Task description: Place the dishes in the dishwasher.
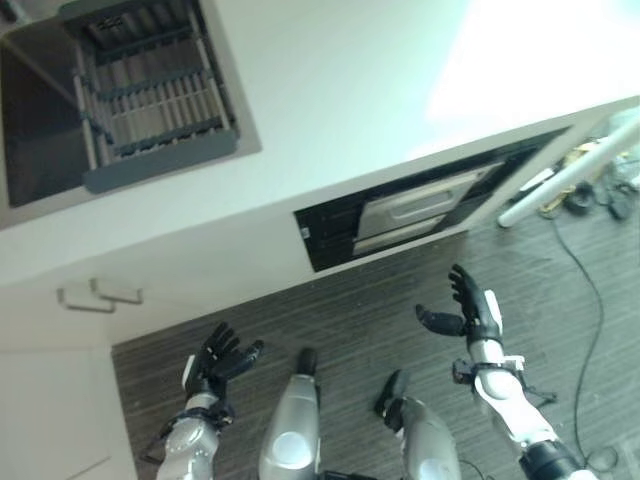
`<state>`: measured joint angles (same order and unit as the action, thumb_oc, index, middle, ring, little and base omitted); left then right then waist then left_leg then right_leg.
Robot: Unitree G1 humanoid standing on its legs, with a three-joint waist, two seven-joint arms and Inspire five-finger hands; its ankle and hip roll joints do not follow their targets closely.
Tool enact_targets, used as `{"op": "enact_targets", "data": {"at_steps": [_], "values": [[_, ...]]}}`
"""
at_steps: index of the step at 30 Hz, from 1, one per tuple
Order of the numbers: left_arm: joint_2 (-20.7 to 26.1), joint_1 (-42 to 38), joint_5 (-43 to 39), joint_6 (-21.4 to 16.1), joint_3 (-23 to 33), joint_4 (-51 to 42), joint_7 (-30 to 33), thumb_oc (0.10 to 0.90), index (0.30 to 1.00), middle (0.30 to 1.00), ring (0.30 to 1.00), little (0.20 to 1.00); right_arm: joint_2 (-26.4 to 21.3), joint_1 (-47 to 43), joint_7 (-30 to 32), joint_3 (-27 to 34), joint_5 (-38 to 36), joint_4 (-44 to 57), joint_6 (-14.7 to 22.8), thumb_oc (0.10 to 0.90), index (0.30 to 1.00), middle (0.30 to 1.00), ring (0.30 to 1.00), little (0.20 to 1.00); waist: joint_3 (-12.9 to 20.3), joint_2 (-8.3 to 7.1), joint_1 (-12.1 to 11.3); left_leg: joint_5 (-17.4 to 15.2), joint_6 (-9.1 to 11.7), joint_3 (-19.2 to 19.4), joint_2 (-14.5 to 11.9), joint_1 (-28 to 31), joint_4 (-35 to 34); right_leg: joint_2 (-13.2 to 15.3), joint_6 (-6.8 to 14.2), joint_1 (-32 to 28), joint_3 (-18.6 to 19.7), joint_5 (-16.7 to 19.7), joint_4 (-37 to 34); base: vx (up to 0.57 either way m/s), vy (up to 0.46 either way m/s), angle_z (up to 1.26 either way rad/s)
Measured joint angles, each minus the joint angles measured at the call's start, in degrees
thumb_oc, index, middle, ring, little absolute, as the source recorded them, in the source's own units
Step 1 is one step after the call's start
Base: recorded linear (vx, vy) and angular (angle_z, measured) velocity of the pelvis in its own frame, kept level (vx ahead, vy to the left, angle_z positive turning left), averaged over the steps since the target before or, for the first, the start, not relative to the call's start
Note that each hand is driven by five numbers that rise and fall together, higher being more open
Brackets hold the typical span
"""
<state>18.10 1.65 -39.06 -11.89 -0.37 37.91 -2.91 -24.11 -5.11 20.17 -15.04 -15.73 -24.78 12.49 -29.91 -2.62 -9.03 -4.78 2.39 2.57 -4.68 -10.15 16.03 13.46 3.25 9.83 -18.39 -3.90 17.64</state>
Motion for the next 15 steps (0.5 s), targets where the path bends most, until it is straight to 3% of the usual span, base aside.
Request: {"op": "enact_targets", "data": {"at_steps": [3,7,10,15], "values": [[-3.3,0.0,-6.6,4.3,3.0,2.8,-4.2,0.8,0.9,0.9,0.9,0.9,2.1,0.9,-1.7,1.3,-0.2,-6.8,0.3,0.8,0.9,0.9,0.9,0.9,3.1,0.48,2.3,-0.5,-0.5,0.6,-0.1,0.7,-0.1,-0.1,0.2,-0.4,0.5,0.2,-0.5,0.03,-0.022,-0.12],[-6.0,-0.2,-7.8,13.0,2.8,10.0,-8.2,0.8,0.9,0.9,0.9,0.9,2.8,3.9,-4.9,1.1,-0.3,-14.8,-1.1,0.8,0.9,0.9,0.9,0.9,8.7,3.4,3.6,-0.6,-0.3,1.7,-0.3,1.3,-0.2,-0.2,0.1,-0.4,1.2,0.4,-0.7,0.02,-0.025,-0.13],[-7.8,-1.1,-4.8,16.0,2.5,17.4,-10.5,0.8,0.9,0.9,0.9,0.9,4.5,3.8,-7.5,1.2,-2.5,-21.8,-2.4,0.8,0.9,0.9,0.9,0.9,10.4,4.9,4.8,-0.5,-0.2,2.0,-0.4,3.3,-0.7,-0.3,0.0,-1.9,1.5,0.3,-0.8,0.02,-0.062,-0.03],[-7.5,-0.8,0.5,17.0,1.4,22.4,-11.7,0.8,0.9,0.9,0.9,0.9,6.9,5.3,-12.6,2.3,-3.6,-32.4,-4.2,0.8,0.9,0.9,0.9,0.9,15.5,5.1,5.8,-0.7,-0.2,2.2,-1.0,4.3,-1.7,-0.9,0.5,-2.3,1.7,-0.7,-0.6,-0.01,-0.085,-0.03]]}}
